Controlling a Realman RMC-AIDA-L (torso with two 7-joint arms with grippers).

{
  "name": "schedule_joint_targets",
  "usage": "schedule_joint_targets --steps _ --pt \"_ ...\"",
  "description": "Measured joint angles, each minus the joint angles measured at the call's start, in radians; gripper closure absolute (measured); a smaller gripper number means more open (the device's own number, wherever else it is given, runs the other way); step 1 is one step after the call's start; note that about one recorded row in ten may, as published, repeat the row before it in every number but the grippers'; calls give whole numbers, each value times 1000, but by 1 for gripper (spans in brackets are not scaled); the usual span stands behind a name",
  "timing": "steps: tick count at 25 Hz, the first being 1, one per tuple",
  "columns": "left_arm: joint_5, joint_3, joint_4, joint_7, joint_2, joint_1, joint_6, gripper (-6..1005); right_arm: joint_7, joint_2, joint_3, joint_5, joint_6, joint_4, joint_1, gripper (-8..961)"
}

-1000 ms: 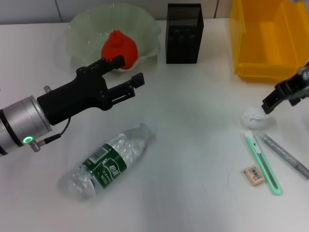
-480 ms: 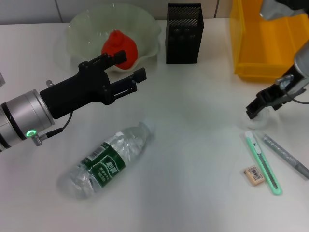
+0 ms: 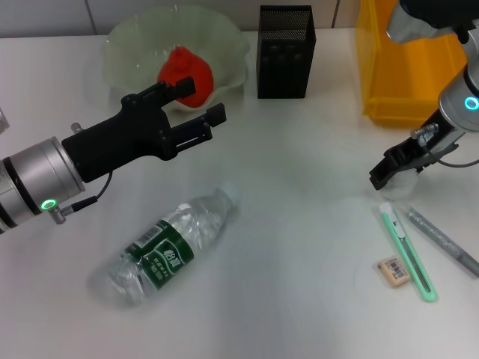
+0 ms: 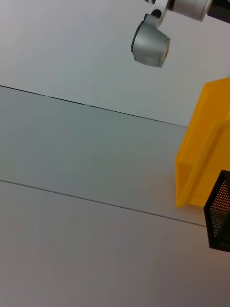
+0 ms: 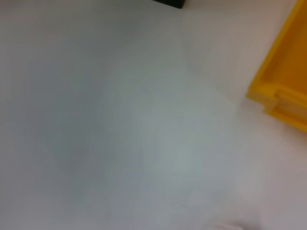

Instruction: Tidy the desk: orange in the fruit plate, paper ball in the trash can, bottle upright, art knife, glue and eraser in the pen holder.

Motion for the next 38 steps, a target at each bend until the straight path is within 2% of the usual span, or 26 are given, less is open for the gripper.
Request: schedule_joint_targets --steps 8,9,12,13,14,19,22,25,30,34,38 --pt "0 2 0 -2 0 2 -7 218 0 0 7 0 0 -46 -25 297" --pt "0 2 0 -2 0 2 -7 218 0 0 7 1 -3 -69 -33 334" --pt "0 2 0 -2 0 4 -7 218 1 0 9 55 -25 -196 -82 443" --pt "0 2 0 -3 0 6 -3 218 0 -2 10 110 -41 -307 -126 480" --pt "0 2 0 -3 0 6 -3 218 0 -2 10 110 -41 -307 -126 486" --pt "0 2 0 -4 0 6 0 218 38 3 44 110 -15 -586 -207 515" --pt "0 2 0 -4 0 4 1 218 51 3 70 88 50 -645 -223 516" --pt "0 2 0 -6 0 3 2 218 52 1 91 52 129 -634 -215 516" --pt "0 2 0 -10 1 7 10 218 52 -5 100 -44 259 -504 -158 517" --pt "0 2 0 -17 1 9 17 218 47 -14 101 -57 317 -408 -115 483" --pt "0 2 1 -20 2 11 24 219 9 -4 96 -24 331 -414 -123 449"
